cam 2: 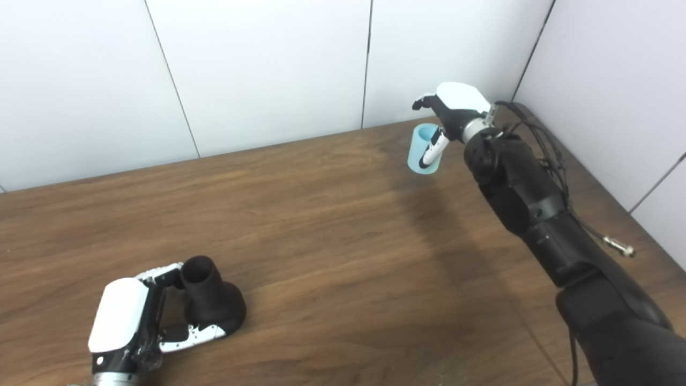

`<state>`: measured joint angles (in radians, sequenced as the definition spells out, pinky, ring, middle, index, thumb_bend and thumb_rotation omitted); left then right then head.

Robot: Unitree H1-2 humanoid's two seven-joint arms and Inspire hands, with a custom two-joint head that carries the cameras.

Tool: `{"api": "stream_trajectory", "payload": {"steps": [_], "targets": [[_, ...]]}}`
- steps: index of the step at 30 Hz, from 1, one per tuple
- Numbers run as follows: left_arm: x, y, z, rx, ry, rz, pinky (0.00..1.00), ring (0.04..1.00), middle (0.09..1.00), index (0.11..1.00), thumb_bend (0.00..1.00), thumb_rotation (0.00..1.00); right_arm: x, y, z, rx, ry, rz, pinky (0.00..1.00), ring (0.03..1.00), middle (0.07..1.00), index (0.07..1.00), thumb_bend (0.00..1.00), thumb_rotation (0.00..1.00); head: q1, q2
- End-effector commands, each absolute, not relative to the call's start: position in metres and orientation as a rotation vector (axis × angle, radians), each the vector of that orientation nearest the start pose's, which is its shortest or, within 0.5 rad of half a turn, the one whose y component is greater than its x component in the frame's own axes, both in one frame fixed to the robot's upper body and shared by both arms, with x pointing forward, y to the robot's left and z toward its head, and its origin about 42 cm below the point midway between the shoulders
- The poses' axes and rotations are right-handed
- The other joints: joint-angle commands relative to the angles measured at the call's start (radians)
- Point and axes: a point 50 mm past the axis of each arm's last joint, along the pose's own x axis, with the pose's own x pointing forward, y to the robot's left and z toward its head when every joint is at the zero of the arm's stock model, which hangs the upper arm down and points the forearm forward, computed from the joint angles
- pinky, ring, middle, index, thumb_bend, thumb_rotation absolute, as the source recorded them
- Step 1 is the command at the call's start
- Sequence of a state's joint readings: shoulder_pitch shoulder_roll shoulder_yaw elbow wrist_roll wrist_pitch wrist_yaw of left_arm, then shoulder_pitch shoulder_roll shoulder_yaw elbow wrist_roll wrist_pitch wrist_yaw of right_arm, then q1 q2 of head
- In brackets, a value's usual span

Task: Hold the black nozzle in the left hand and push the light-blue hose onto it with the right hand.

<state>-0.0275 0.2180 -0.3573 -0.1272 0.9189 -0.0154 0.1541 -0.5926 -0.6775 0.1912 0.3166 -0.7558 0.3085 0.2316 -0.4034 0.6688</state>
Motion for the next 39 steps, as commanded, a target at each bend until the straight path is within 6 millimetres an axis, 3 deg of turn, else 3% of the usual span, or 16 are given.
{"api": "stream_trajectory", "payload": {"steps": [1,5,7,10,17,21,27,32,35,37,38,39], "targets": [[0.268,0.184,0.12,1.147,-0.313,-0.211,0.59,0.555,0.502,0.476,0.52,0.0,0.46,-0.404,0.306,-1.456,0.108,-0.176,0.73,0.857,0.853,0.811,0.93,0.06,0.003,0.001],[0.268,0.183,0.118,1.147,-0.32,-0.205,0.59,0.549,0.496,0.48,0.52,0.0,0.465,-0.406,0.299,-1.479,0.157,-0.153,0.73,0.843,0.845,0.811,0.93,0.05,0.005,0.004],[0.268,0.183,0.118,1.145,-0.321,-0.203,0.59,0.545,0.491,0.483,0.53,0.0,0.466,-0.409,0.295,-1.485,0.169,-0.153,0.61,0.786,0.816,0.798,0.93,0.05,0.01,0.009],[0.268,0.183,0.118,1.144,-0.321,-0.203,0.58,0.539,0.485,0.486,0.53,0.0,0.466,-0.412,0.291,-1.506,0.179,-0.147,0.57,0.749,0.812,0.786,0.94,0.06,0.011,0.012],[0.268,0.185,0.119,1.148,-0.32,-0.204,0.59,0.543,0.488,0.484,0.53,0.0,0.469,-0.423,0.283,-1.542,0.226,-0.126,0.62,0.784,0.823,0.772,0.91,0.09,0.007,0.019],[0.269,0.185,0.121,1.14,-0.324,-0.205,0.58,0.537,0.492,0.482,0.53,0.0,0.47,-0.427,0.284,-1.582,0.239,-0.109,0.63,0.752,0.792,0.746,0.9,0.12,0.01,0.021],[0.269,0.185,0.125,1.152,-0.318,-0.21,0.59,0.546,0.493,0.482,0.53,0.0,0.469,-0.433,0.286,-1.527,0.248,-0.112,0.59,0.698,0.738,0.72,0.87,0.08,0.01,0.022],[0.27,0.184,0.126,1.153,-0.316,-0.214,0.59,0.55,0.5,0.478,0.52,0.0,0.467,-0.432,0.288,-1.531,0.22,-0.122,0.66,0.691,0.711,0.691,0.84,0.06,0.016,0.027],[0.27,0.184,0.125,1.151,-0.32,-0.215,0.6,0.554,0.498,0.478,0.52,0.0,0.467,-0.431,0.288,-1.527,0.198,-0.138,0.64,0.654,0.684,0.677,0.85,0.05,0.02,0.032],[0.269,0.184,0.125,1.153,-0.322,-0.215,0.59,0.546,0.495,0.481,0.52,0.0,0.467,-0.43,0.289,-1.519,0.183,-0.151,0.49,0.554,0.591,0.674,0.86,0.05,0.02,0.032],[0.269,0.184,0.125,1.153,-0.322,-0.215,0.59,0.541,0.494,0.482,0.53,0.0,0.467,-0.429,0.289,-1.516,0.178,-0.154,0.46,0.533,0.564,0.675,0.86,0.05,0.02,0.032],[0.269,0.184,0.125,1.153,-0.322,-0.215,0.59,0.54,0.493,0.482,0.53,0.0,0.467,-0.429,0.289,-1.515,0.176,-0.155,0.53,0.581,0.607,0.679,0.86,0.05,0.02,0.032]]}}
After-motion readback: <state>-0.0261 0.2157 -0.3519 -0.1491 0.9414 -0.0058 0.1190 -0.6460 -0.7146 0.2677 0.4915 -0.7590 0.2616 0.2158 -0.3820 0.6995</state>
